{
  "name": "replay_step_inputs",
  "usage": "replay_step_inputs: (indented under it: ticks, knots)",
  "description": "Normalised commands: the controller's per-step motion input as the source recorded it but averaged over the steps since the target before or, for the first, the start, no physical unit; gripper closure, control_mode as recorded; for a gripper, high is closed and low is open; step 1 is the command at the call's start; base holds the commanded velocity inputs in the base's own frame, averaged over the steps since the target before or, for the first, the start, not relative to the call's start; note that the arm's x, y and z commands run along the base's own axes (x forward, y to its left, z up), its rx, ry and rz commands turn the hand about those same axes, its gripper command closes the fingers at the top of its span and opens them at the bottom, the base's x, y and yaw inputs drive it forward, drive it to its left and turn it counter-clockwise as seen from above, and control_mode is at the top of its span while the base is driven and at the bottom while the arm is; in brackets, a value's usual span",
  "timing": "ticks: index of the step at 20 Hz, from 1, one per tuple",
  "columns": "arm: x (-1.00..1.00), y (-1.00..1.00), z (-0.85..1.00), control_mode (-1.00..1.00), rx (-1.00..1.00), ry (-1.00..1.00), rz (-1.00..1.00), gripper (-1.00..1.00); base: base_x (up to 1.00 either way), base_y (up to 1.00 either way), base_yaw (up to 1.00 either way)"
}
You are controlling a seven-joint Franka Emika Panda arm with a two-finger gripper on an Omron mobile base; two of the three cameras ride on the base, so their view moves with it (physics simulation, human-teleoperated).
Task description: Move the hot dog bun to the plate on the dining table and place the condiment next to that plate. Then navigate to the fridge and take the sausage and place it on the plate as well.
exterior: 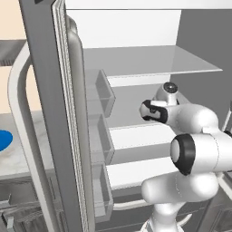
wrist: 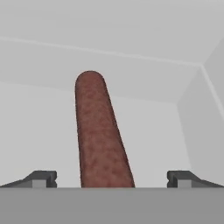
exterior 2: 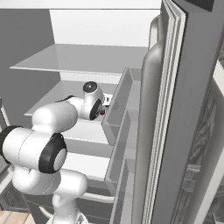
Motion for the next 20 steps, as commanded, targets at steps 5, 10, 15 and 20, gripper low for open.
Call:
replay_step_inputs:
  ticks: [5, 10, 15, 20]
  knots:
    - [0.26, 0.00, -0.35, -1.00, -0.03, 0.01, 0.00, -1.00, 0.00, 0.00, 0.00]
    - [0.09, 0.01, -0.46, -1.00, -0.06, 0.03, 0.00, 1.00, 0.00, 0.00, 0.00]
    - [-0.13, -0.01, -0.25, -1.00, 0.00, -0.02, 0.00, 1.00, 0.00, 0.00, 0.00]
    - [-0.73, -0.09, 0.00, -1.00, 0.00, -0.31, 0.00, 1.00, 0.00, 0.00, 0.00]
